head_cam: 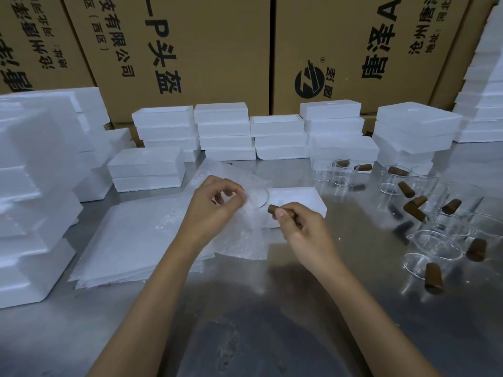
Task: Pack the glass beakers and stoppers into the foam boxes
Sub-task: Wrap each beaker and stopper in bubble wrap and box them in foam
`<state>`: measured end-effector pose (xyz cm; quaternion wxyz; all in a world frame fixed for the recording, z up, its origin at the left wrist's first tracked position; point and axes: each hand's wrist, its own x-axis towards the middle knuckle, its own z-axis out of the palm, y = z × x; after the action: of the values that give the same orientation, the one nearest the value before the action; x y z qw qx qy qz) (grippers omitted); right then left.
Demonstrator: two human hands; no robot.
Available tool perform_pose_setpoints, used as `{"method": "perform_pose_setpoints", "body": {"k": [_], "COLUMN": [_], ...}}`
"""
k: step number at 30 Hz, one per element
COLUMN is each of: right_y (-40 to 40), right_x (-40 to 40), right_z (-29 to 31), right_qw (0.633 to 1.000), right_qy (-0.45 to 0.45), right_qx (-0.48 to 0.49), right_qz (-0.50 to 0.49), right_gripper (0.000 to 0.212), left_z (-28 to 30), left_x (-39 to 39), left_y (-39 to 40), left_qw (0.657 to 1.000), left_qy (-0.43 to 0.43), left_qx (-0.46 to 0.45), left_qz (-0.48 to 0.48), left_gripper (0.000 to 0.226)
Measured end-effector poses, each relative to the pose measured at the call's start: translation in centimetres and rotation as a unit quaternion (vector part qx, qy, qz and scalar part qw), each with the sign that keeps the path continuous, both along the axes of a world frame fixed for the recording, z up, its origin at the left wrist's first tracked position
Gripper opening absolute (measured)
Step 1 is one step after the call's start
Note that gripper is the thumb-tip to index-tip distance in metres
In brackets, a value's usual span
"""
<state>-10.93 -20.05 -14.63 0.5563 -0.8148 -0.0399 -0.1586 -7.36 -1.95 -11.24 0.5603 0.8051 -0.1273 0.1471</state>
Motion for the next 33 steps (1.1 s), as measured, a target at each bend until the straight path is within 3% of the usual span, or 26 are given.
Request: {"method": "perform_pose_setpoints", "body": {"k": [4,8,14,16,18,20,24,27,29,33], "right_y": [-0.4,0.0,-0.4,-0.5,-0.7,-1.0,-1.1,-1.3,-1.5,-1.4], "right_x": [-0.1,-0.2,0.2,0.3,0.3,0.1,-0.1,0.0,-0.1,-0.6], "right_z": [0.7,0.9,1.3,1.5,1.5,1.4,1.3,1.2,1.0,0.8], "right_qw": [0.982,0.963,0.926,0.912,0.899,0.887,0.856,0.813,0.811,0.811], "right_qy": [0.096,0.139,0.182,0.192,0.196,0.195,0.212,0.216,0.207,0.202], "right_qx": [0.164,0.228,0.329,0.359,0.386,0.408,0.443,0.5,0.493,0.478], "right_qz": [0.018,0.037,0.035,0.042,0.066,0.095,0.161,0.206,0.238,0.269], "right_gripper": [0.028,0.03,0.025,0.026,0.019,0.019,0.021,0.025,0.029,0.023], "left_z": [0.4,1.2,2.2,2.0,1.6,1.1,0.5,0.1,-0.2,-0.3], "left_x": [-0.7,-1.6,-3.0,-2.6,-1.5,-0.3,0.8,1.0,1.0,0.4], "left_y": [-1.2,-2.0,-2.5,-2.2,-0.8,1.0,2.8,2.7,2.2,1.0], "left_qw": [0.995,0.994,0.989,0.994,0.979,0.967,0.992,0.991,0.986,0.966], "left_qy": [-0.077,-0.098,-0.029,-0.079,-0.145,-0.133,0.024,0.075,0.101,0.158], "left_qx": [0.06,0.042,-0.016,-0.065,-0.034,-0.002,-0.097,-0.107,-0.115,-0.149], "left_qz": [0.037,0.029,-0.141,-0.041,0.143,0.219,0.077,-0.017,-0.062,-0.141], "left_gripper": [0.014,0.017,0.017,0.016,0.014,0.03,0.061,0.057,0.057,0.079]}}
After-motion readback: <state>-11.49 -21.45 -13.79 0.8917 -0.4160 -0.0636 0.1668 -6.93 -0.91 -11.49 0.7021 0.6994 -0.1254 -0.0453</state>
